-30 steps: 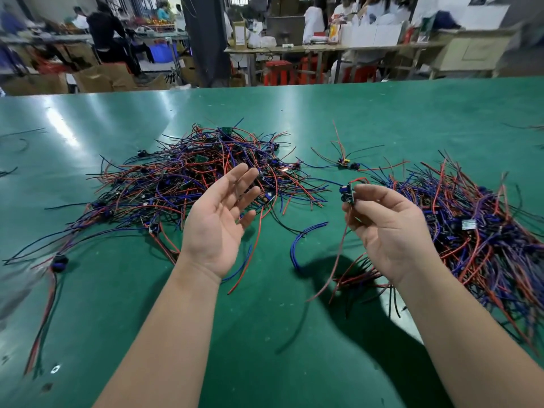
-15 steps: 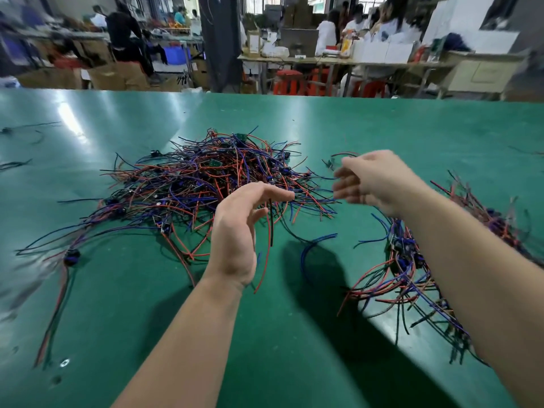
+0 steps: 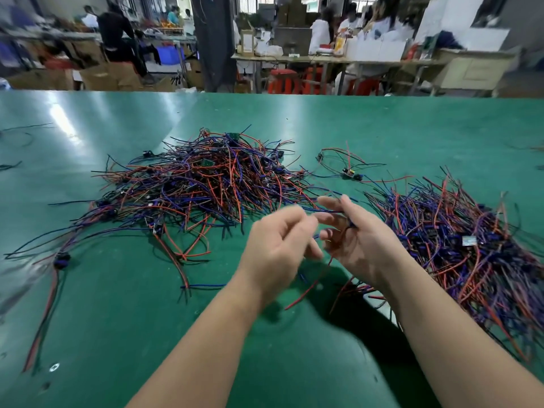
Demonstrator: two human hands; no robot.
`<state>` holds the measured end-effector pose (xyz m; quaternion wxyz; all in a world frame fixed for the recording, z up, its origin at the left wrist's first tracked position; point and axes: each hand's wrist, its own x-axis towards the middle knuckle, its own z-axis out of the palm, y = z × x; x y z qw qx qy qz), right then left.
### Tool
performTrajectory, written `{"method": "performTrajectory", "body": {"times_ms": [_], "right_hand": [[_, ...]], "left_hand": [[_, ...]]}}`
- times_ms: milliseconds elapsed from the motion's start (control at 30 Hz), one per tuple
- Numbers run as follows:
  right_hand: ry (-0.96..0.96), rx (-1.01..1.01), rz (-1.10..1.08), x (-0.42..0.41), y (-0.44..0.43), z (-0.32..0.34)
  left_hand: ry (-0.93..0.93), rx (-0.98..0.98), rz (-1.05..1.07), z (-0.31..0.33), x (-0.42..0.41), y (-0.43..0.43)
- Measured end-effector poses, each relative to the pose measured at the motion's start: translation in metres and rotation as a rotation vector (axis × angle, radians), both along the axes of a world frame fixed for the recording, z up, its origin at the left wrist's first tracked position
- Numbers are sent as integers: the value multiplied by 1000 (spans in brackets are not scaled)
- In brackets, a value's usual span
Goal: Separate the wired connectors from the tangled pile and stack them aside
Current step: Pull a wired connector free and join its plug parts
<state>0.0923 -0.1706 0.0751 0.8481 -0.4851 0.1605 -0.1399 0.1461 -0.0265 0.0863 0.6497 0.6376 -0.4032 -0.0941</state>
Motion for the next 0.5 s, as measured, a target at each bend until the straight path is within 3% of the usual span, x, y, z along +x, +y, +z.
{"method": "performTrajectory", "body": {"times_ms": [167, 367, 500], "right_hand": [[-49, 227, -62, -10, 3, 4], [-141, 302, 21, -13, 11, 11], [-149, 212, 19, -12, 18, 7]], "left_hand": [[108, -127, 224, 0, 20, 3], [-19, 244, 181, -15, 23, -1], [38, 295, 44, -23, 14, -8]]}}
